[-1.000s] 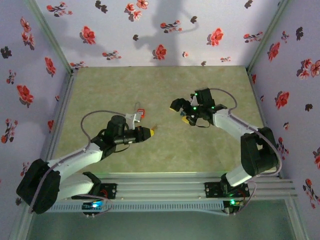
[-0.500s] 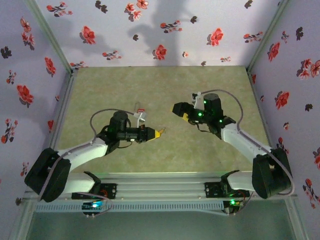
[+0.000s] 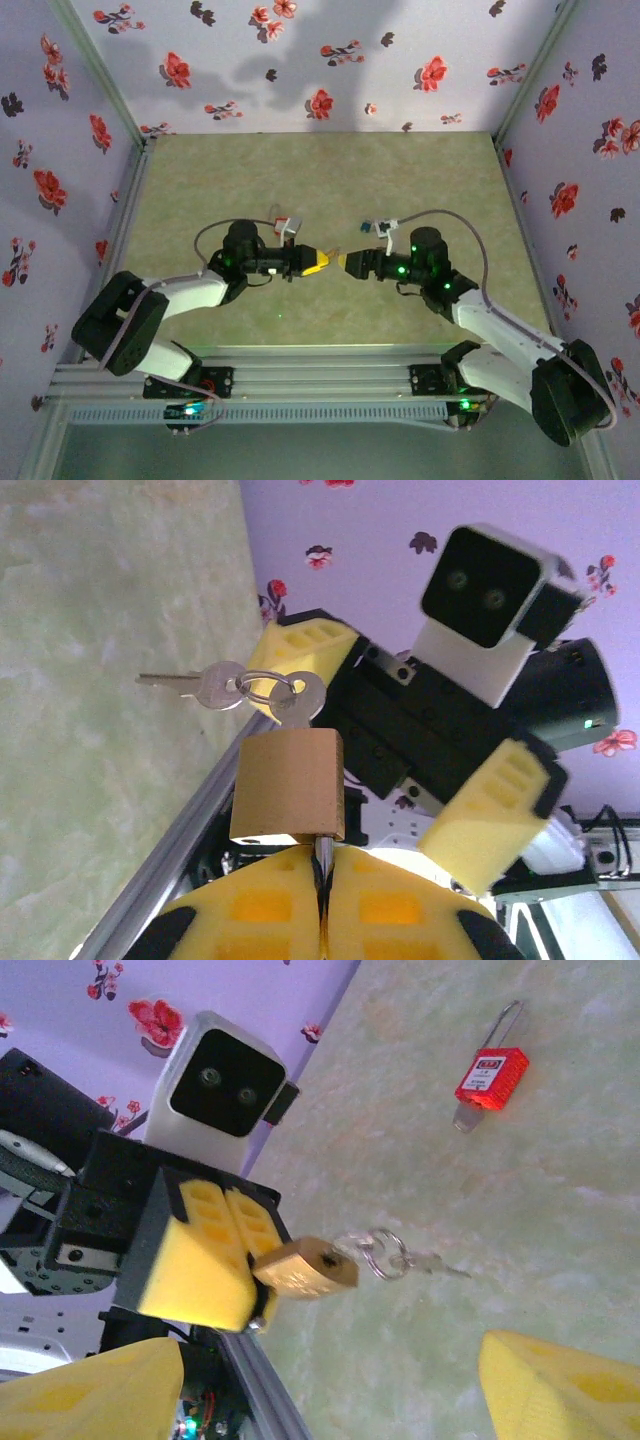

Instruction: Lock with the key

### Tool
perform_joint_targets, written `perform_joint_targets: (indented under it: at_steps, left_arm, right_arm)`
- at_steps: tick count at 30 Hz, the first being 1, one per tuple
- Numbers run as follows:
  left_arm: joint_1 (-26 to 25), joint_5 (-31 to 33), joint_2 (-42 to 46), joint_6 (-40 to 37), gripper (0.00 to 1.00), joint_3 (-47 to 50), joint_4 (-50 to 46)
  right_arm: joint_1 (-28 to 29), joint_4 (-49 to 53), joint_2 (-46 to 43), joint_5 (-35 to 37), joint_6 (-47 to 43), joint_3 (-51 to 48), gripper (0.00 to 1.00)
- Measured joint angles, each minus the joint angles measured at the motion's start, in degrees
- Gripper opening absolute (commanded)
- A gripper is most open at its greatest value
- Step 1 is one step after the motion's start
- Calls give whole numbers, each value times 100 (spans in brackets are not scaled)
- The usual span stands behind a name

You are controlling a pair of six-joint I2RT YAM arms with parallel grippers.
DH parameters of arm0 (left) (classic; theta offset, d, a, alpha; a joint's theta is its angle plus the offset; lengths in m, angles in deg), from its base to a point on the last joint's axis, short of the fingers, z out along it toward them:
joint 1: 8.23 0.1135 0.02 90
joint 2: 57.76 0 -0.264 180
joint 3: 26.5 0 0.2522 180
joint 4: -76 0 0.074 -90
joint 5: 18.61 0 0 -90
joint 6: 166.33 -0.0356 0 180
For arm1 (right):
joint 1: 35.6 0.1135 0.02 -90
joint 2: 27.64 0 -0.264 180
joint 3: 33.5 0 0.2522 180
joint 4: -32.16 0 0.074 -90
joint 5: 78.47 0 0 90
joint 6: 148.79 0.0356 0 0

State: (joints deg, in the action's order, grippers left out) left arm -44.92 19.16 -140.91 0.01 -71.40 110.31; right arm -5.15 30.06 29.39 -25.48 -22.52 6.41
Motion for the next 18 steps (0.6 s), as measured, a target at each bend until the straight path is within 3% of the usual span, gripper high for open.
perform_joint_targets:
  at_steps: [18]
  left_arm:
    - [-199,-83,-240,627,0,0,927]
  right_arm:
    - [444,-1790,-219,522,275,-717,75]
